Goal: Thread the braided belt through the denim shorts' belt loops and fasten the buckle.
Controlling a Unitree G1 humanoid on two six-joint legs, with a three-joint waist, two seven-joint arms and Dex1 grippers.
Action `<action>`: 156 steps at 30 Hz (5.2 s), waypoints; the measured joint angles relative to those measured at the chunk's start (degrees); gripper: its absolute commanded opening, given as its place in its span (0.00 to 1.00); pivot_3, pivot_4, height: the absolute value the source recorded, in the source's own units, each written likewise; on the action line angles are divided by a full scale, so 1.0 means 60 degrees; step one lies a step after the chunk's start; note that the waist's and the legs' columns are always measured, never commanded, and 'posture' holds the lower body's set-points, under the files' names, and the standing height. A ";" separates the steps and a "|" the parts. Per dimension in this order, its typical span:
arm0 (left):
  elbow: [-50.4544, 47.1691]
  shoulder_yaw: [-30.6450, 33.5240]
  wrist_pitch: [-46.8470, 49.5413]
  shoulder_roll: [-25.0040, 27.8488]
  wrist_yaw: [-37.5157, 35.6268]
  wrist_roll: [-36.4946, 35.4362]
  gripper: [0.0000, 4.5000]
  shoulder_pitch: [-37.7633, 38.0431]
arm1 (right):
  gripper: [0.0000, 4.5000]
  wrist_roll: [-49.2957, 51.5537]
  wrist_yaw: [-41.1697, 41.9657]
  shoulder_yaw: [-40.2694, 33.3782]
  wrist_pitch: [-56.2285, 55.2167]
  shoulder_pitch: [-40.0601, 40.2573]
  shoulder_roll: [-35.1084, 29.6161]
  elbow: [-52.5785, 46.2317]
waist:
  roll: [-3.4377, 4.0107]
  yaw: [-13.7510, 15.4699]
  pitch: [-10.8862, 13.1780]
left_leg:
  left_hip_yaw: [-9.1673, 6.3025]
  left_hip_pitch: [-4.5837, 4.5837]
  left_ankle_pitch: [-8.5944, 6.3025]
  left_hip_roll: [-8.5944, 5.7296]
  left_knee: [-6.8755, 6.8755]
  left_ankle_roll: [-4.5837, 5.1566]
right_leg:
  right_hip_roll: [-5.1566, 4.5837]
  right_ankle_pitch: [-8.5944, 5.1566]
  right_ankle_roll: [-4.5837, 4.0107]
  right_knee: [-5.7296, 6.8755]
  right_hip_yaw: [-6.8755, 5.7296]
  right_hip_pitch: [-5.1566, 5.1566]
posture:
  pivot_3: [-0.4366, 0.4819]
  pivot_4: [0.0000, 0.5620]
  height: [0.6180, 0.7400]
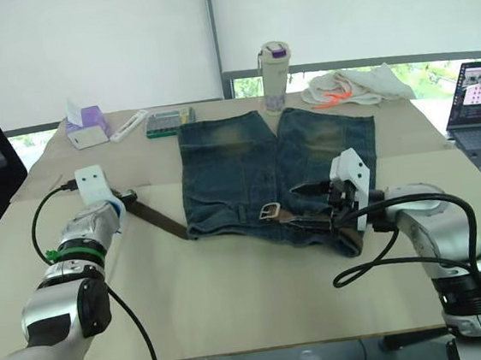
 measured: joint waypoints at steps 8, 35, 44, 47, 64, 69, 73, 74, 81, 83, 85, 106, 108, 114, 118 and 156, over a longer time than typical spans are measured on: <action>0.0447 0.0642 -0.0742 -0.0005 0.0458 -0.0358 0.39 -0.0013 | 0.93 -0.0006 -0.0082 0.0016 -0.0001 0.0003 0.0118 0.0002 | -0.0010 -0.0029 0.0005 | -0.0003 0.0000 0.0000 0.0004 -0.0001 -0.0001 | 0.0001 0.0000 0.0000 0.0010 -0.0001 -0.0005 | 0.48 0.27 1.00; -0.9859 -0.1362 -0.1580 -0.1200 -0.9550 -0.4997 0.00 0.5056 | 0.93 0.2417 -0.3143 -0.0861 0.3344 -0.1254 0.2383 0.0376 | -0.0006 -0.0104 0.0005 | -0.0001 0.0005 0.0024 0.0063 -0.0019 -0.0077 | 0.0031 0.0000 -0.0012 0.0005 0.0002 -0.0004 | 0.48 0.27 1.00; -1.0268 -0.2488 -0.0147 -0.0291 -1.2073 -0.5221 0.00 0.5200 | 0.93 0.4393 -0.6243 -0.1940 0.5782 -0.1951 0.3850 0.0775 | 0.0007 -0.0082 0.0006 | 0.0000 0.0004 0.0024 0.0046 -0.0020 -0.0074 | 0.0028 0.0000 -0.0012 0.0003 -0.0001 -0.0001 | 0.48 0.27 1.00; -1.0268 -0.2660 0.0110 -0.0119 -1.2559 -0.5220 0.00 0.5228 | 0.93 0.4934 -0.6812 -0.2150 0.6487 -0.1956 0.4125 0.0973 | 0.0008 -0.0118 0.0006 | 0.0003 0.0005 0.0023 0.0050 -0.0020 -0.0072 | 0.0034 -0.0001 -0.0013 0.0004 0.0000 -0.0004 | 0.48 0.27 1.00; -1.0116 -0.2913 0.0604 0.0154 -1.3750 -0.5122 0.00 0.5233 | 0.14 0.7902 -0.8609 -0.2829 0.7566 -0.2249 0.4651 0.1392 | 0.0024 -0.0195 0.0009 | 0.0006 0.0005 0.0020 0.0072 -0.0026 -0.0064 | 0.0041 -0.0003 -0.0014 0.0002 -0.0001 -0.0005 | 0.48 0.27 1.00; -0.9930 -0.2911 0.0600 0.0152 -1.3804 -0.4970 0.00 0.5231 | 0.01 0.7904 -0.8707 -0.2731 0.7517 -0.2235 0.4605 0.1391 | 0.0024 -0.0230 0.0009 | 0.0006 0.0004 0.0020 0.0075 -0.0026 -0.0062 | 0.0044 -0.0003 -0.0015 0.0001 -0.0001 -0.0006 | 0.48 0.27 1.00; -0.9580 -0.2777 0.0588 0.0114 -1.3407 -0.4916 0.00 0.5159 | 0.01 0.7795 -0.8723 -0.2686 0.7041 -0.2013 0.4658 0.1123 | 0.0024 -0.0236 0.0009 | 0.0003 0.0004 0.0019 0.0081 -0.0027 -0.0061 | 0.0046 -0.0004 -0.0014 0.0000 -0.0002 -0.0006 | 0.48 0.27 1.00; -0.9493 -0.2714 0.0588 0.0115 -1.3297 -0.4910 0.07 0.5100 | 0.00 0.7705 -0.8733 -0.2667 0.6854 -0.1950 0.4709 0.1050 | 0.0024 -0.0242 0.0009 | 0.0005 0.0004 0.0019 0.0082 -0.0027 -0.0061 | 0.0046 -0.0004 -0.0013 0.0000 -0.0002 -0.0006 | 0.48 0.27 1.00; -0.8770 -0.1645 -0.0375 -0.0062 -1.1905 -0.4511 0.58 0.4945 | 0.00 0.6174 -0.9594 -0.2566 0.4684 -0.1868 0.5643 0.0343 | 0.0026 -0.0321 0.0008 | 0.0003 0.0005 0.0019 0.0091 -0.0047 -0.0061 | 0.0047 -0.0003 -0.0013 0.0006 -0.0002 -0.0022 | 0.48 0.27 1.00; -0.8782 -0.1285 -0.0868 -0.0382 -1.1243 -0.4415 0.73 0.4855 | 0.00 0.5819 -1.0256 -0.2581 0.3875 -0.1867 0.6549 0.0187 | 0.0026 -0.0334 0.0008 | 0.0005 0.0004 0.0020 0.0100 -0.0056 -0.0062 | 0.0046 -0.0002 -0.0015 0.0011 -0.0002 -0.0035 | 0.48 0.27 1.00; -0.9062 -0.0990 -0.0982 -0.0698 -1.0564 -0.4505 0.87 0.4736 | 0.00 0.5446 -1.0734 -0.2465 0.3130 -0.1864 0.7304 0.0161 | 0.0027 -0.0333 0.0007 | 0.0005 0.0001 0.0020 0.0100 -0.0058 -0.0063 | 0.0040 -0.0001 -0.0015 0.0016 0.0000 -0.0044 | 0.48 0.27 1.00; -1.2241 -0.0873 0.5570 -0.2979 -0.4099 -1.1900 1.00 0.6075 | 0.00 0.6074 -1.2924 -0.1394 -0.0156 -0.1333 0.7794 -0.0188 | 0.0050 -0.0357 0.0009 | -0.0004 0.0015 0.0019 0.0124 -0.0073 -0.0063 | 0.0085 -0.0008 -0.0029 0.0002 0.0006 -0.0022 | 0.48 0.27 1.00; -1.2226 -0.0956 0.5698 -0.3344 -0.3722 -1.2282 1.00 0.6054 | 0.00 0.6336 -1.2939 -0.1138 -0.0156 -0.1307 0.7798 -0.0198 | 0.0050 -0.0339 0.0009 | -0.0002 0.0015 0.0020 0.0108 -0.0069 -0.0063 | 0.0073 -0.0008 -0.0029 -0.0010 0.0006 -0.0016 | 0.48 0.27 1.00; -1.1717 -0.1071 0.5219 -0.4551 -0.2910 -1.2471 1.00 0.5663 | 0.00 0.6676 -1.2998 -0.0791 -0.0185 -0.1307 0.7798 -0.0230 | 0.0049 -0.0307 0.0009 | 0.0001 0.0014 0.0022 0.0074 -0.0069 -0.0066 | 0.0060 -0.0008 -0.0030 -0.0047 0.0004 -0.0003 | 0.48 0.27 1.00; -1.1258 -0.0956 0.4574 -0.5130 -0.2741 -1.2427 1.00 0.5328 | 0.00 0.6743 -1.3055 -0.0740 -0.0272 -0.1307 0.7798 -0.0234 | 0.0049 -0.0307 0.0009 | 0.0002 0.0008 0.0022 0.0075 -0.0072 -0.0066 | 0.0067 -0.0007 -0.0031 -0.0062 0.0003 -0.0002 | 0.48 0.27 1.00; -0.9828 -0.0450 0.3773 -0.5480 -0.3900 -1.1872 0.00 0.4553 | 0.00 0.7125 -1.3043 -0.0429 -0.0209 -0.1236 0.7793 -0.0307 | 0.0048 -0.0319 0.0009 | 0.0001 0.0001 0.0022 0.0076 -0.0077 -0.0065 | 0.0072 -0.0004 -0.0032 -0.0096 -0.0001 0.0007 | 0.48 0.27 1.00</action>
